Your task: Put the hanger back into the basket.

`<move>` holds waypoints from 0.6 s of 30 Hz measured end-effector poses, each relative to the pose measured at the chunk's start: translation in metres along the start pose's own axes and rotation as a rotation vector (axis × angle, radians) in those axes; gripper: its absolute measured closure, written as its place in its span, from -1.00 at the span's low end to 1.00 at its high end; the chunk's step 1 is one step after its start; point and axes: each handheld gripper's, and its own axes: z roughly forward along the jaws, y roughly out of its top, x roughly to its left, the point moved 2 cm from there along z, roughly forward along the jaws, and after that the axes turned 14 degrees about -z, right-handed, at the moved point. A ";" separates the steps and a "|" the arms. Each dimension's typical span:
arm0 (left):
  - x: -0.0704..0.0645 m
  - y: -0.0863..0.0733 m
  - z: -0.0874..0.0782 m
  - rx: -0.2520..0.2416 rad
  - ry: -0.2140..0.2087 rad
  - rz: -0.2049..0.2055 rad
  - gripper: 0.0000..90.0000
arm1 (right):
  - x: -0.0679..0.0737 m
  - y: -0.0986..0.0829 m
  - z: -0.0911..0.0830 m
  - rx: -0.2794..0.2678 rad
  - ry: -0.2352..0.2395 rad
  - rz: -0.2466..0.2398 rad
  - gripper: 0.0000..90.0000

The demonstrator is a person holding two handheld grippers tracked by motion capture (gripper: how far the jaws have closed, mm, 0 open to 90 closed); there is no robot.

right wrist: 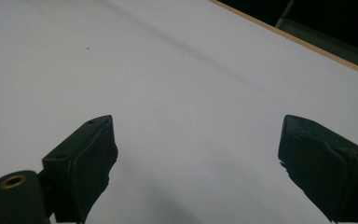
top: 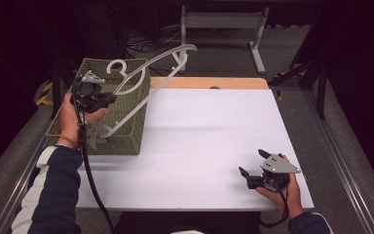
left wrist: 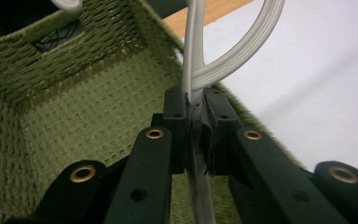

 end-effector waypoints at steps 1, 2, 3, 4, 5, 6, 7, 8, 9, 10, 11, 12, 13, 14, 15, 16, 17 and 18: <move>0.006 0.001 0.002 -0.005 0.011 -0.012 0.82 | 0.000 0.000 0.000 0.001 0.000 0.001 -0.74; 0.013 0.002 0.003 -0.007 0.021 -0.020 0.82 | 0.000 -0.001 0.001 0.004 0.000 0.003 -0.74; 0.017 0.003 0.003 -0.010 0.026 -0.024 0.82 | 0.000 -0.001 0.001 0.007 0.001 0.006 -0.74; 0.017 0.003 0.003 -0.010 0.026 -0.024 0.82 | 0.000 -0.001 0.001 0.007 0.001 0.006 -0.74; 0.023 0.005 0.003 -0.013 0.036 -0.022 0.82 | 0.000 -0.001 0.001 0.008 0.002 0.004 -0.74; 0.026 0.007 0.003 -0.020 0.044 -0.018 0.82 | 0.000 -0.001 0.002 0.010 0.003 0.001 -0.74; 0.029 0.008 0.003 -0.023 0.049 -0.025 0.82 | 0.001 -0.001 0.002 0.011 0.002 0.002 -0.74; 0.033 0.008 0.004 -0.021 0.048 -0.031 0.82 | 0.001 -0.001 0.002 0.013 0.001 0.001 -0.74; 0.036 0.009 0.004 -0.022 0.050 -0.041 0.82 | 0.001 -0.001 0.002 0.014 0.001 0.001 -0.74; 0.040 0.009 0.005 -0.015 0.060 -0.055 0.82 | 0.001 -0.001 0.002 0.014 0.002 0.003 -0.74; 0.043 0.010 0.006 -0.019 0.065 -0.055 0.82 | 0.001 -0.001 0.003 0.017 0.005 0.000 -0.74; 0.047 0.010 0.007 -0.013 0.069 -0.057 0.82 | 0.001 -0.001 0.003 0.017 0.005 -0.001 -0.74; 0.048 0.009 0.008 -0.009 0.070 -0.066 0.82 | 0.002 -0.001 0.003 0.017 0.008 -0.001 -0.74; 0.050 0.009 0.009 -0.008 0.074 -0.070 0.82 | 0.002 -0.001 0.004 0.019 0.010 -0.001 -0.74; 0.052 0.008 0.011 -0.003 0.080 -0.074 0.82 | 0.002 -0.001 0.004 0.019 0.010 -0.003 -0.74; 0.052 0.008 0.011 -0.003 0.080 -0.074 0.82 | 0.002 -0.001 0.004 0.019 0.010 -0.003 -0.74; 0.056 0.008 0.014 0.003 0.083 -0.084 0.81 | 0.002 -0.001 0.003 0.016 0.008 -0.001 -0.74; 0.056 0.008 0.014 0.003 0.083 -0.084 0.81 | 0.002 -0.001 0.003 0.016 0.008 -0.001 -0.74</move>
